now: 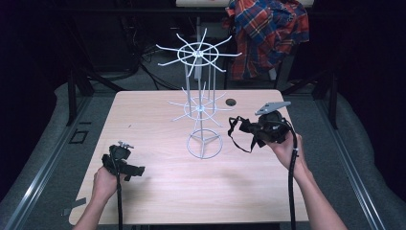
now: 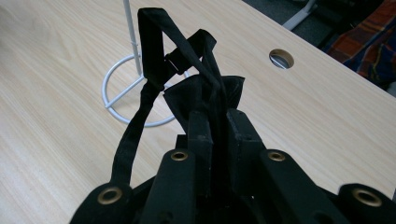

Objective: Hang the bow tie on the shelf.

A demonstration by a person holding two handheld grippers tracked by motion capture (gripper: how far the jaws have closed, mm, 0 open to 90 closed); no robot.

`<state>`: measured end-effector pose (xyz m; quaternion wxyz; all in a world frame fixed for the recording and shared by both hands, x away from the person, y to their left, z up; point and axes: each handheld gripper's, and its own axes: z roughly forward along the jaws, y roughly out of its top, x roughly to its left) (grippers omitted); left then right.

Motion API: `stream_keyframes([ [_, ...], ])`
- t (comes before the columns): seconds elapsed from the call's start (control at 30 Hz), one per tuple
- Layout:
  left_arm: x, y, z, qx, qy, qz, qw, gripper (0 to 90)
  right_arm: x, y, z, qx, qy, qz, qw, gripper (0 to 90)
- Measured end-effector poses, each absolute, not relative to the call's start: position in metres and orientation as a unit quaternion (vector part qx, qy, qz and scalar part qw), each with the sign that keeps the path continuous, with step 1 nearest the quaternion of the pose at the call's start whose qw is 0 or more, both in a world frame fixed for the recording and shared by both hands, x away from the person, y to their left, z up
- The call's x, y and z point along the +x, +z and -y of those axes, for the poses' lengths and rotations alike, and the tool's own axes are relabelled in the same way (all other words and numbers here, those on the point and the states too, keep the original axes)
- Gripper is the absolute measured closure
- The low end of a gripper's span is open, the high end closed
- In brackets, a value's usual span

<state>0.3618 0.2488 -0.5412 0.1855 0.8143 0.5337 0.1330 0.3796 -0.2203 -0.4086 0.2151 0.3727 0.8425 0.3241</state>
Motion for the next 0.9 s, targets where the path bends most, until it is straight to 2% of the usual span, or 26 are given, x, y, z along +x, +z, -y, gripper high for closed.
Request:
stream_keyframes([
  [0.9, 0.362, -0.542, -0.249, 0.816, 0.131, -0.533, 0.185, 0.0, 0.394, -0.382, 0.209, 0.363, 0.357, -0.829, 0.233, 81.5],
])
